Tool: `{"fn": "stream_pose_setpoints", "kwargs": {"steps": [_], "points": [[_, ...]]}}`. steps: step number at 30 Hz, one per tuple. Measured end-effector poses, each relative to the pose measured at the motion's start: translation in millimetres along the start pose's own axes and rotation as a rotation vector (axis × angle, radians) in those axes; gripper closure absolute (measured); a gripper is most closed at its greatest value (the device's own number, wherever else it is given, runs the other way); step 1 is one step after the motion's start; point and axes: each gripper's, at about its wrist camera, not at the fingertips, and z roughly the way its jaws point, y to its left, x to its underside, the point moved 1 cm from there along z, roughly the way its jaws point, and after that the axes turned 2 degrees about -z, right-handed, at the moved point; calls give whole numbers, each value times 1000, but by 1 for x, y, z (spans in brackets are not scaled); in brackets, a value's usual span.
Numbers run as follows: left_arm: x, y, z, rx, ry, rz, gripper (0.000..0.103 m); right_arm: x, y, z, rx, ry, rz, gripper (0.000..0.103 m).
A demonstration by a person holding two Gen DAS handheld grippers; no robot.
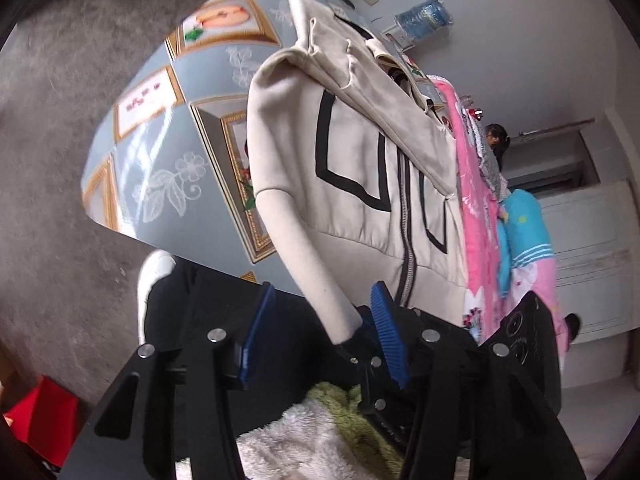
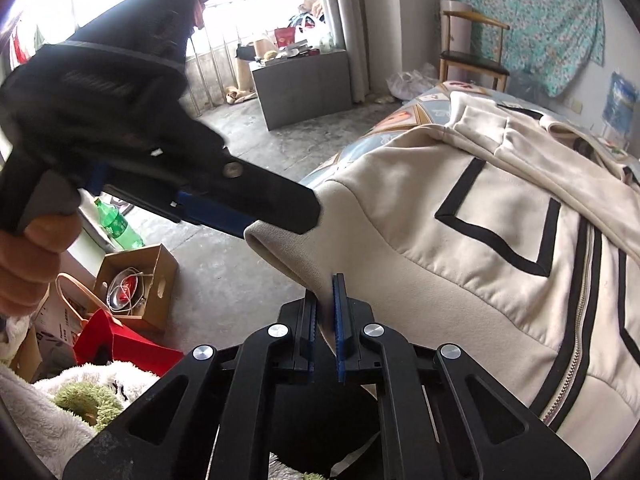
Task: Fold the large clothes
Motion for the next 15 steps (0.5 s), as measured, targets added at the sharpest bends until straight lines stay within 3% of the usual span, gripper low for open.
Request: {"fn": "stream_pose_setpoints", "kwargs": {"steps": [10,12,15], "points": [[-7,2,29,-1,70,-38,54,-3,-2,2,-13,7,7,95],[-7,3,32,-14,73,-40,71,-3,-2,1,-17,4,9,95],[-6,1,33,-31,68,-19,87,-2,-3,1,-33,8,19,94]]}}
